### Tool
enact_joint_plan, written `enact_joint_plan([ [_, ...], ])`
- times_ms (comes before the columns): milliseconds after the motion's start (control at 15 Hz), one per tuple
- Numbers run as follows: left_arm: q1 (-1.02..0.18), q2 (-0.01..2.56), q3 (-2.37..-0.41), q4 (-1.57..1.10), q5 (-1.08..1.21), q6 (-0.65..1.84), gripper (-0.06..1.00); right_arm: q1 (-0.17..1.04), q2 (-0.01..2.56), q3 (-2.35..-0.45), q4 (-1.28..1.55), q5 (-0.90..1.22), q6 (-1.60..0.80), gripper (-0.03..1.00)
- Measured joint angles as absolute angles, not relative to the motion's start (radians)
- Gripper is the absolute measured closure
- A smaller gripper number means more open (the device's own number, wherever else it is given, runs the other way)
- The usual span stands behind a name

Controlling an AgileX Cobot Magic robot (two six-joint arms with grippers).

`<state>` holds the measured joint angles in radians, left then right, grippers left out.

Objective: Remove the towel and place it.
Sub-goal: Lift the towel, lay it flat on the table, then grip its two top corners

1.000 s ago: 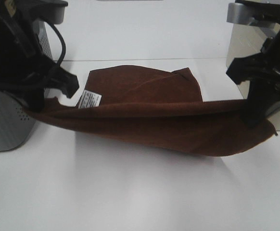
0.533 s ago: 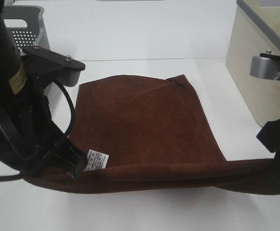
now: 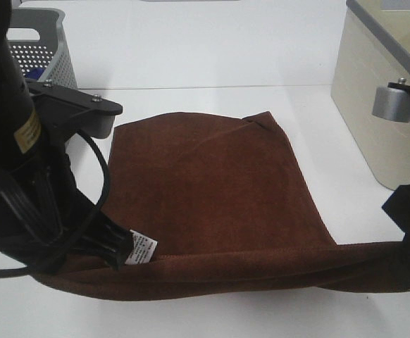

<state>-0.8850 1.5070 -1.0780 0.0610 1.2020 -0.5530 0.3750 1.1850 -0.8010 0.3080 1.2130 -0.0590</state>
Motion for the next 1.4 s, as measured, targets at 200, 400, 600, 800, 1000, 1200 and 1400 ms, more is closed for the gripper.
enact_joint_plan([
  [200,-0.885,1.507,-1.078,0.006,1.203,-0.531,0.94,0.375,1.184,-0.801,0.329,1.213,-0.059,0.88],
  [400,-0.885,1.507,-1.078,-0.053,1.208,-0.514,0.82,0.375,1.184,-0.801,0.352,1.213,-0.059,0.76],
  [600,-0.885,1.507,-1.078,-0.098,1.209,-0.468,0.29,0.375,1.184,-0.801,0.360,1.217,-0.059,0.36],
  [800,-0.885,1.507,-1.078,-0.094,1.209,-0.462,0.18,0.375,1.184,-0.801,0.360,1.217,-0.059,0.28],
  [1000,-0.885,1.507,-1.078,-0.030,1.210,-0.466,0.18,0.375,1.184,-0.801,0.355,1.217,-0.059,0.27],
  [1200,-0.885,1.507,-1.078,0.081,1.190,-0.496,0.23,0.375,1.184,-0.801,0.344,1.184,-0.059,0.27],
  [1400,-0.824,1.507,-1.078,0.109,1.072,-0.507,0.24,0.375,1.193,-0.821,0.311,1.105,-0.059,0.37],
])
